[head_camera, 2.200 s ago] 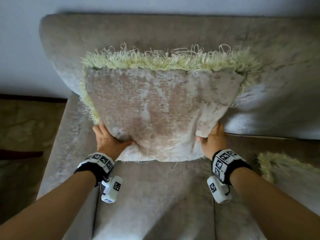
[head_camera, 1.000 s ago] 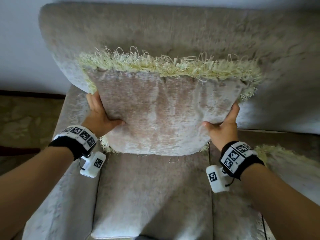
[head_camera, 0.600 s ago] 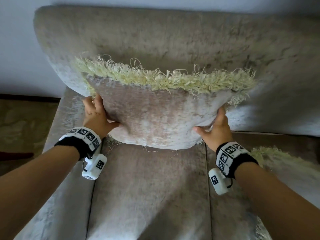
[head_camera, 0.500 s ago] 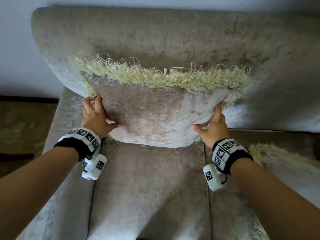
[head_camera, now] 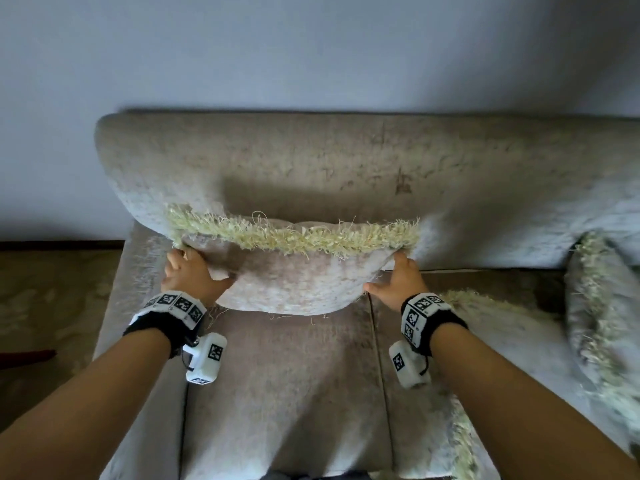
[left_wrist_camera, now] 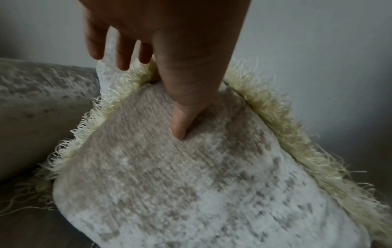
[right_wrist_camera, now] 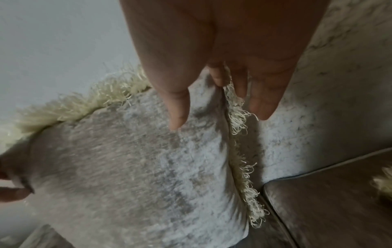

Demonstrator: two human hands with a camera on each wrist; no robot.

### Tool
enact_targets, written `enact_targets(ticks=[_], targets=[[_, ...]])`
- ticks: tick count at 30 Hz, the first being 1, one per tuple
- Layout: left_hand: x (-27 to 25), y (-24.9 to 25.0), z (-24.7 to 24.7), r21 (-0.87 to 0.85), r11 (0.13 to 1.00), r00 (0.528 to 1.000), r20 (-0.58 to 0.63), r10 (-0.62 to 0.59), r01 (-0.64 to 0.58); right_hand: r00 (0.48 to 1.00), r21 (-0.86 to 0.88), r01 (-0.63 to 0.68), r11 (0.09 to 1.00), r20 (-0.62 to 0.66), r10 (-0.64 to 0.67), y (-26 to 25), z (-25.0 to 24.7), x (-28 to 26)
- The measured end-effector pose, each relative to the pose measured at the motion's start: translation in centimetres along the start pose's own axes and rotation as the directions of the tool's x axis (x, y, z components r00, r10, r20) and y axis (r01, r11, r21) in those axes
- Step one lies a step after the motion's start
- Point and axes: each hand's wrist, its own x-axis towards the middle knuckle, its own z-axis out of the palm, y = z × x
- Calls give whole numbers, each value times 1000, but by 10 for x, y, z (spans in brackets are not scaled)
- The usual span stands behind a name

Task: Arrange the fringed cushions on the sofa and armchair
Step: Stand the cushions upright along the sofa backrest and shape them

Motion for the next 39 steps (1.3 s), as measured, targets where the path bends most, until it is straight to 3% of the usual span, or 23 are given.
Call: enact_targets(ticks=[5, 9, 14, 18, 25, 31, 35, 39], targets=[[17, -21, -1, -244, 965, 993, -93, 75, -96, 997, 168, 30, 985, -76, -17, 6, 9, 12], [30, -29, 7, -366, 898, 953, -263, 151, -243, 986, 342, 67, 937, -166, -10, 11, 23, 32], [42, -25, 17, -339, 900, 961, -99, 257, -275, 987, 509, 105, 854, -155, -29, 8, 35, 51], [52, -10, 21, -375, 899, 973, -34, 229, -225, 978, 636, 174, 752, -200, -57, -2, 42, 70], [38, -17, 7, -440, 864, 967, -40, 252, -244, 949, 598, 291, 747, -282, -144, -6, 33, 56], [34, -9, -10, -439, 862, 966, -67, 250, -253, 959, 576, 276, 769, -217, -182, -4, 5, 62], [50, -8, 12, -380, 897, 969, 8, 248, -227, 978, 550, 209, 809, -133, -162, -2, 15, 78], [69, -3, 36, -290, 935, 978, -31, 206, -206, 980, 514, 193, 836, -135, -144, 6, 33, 94]])
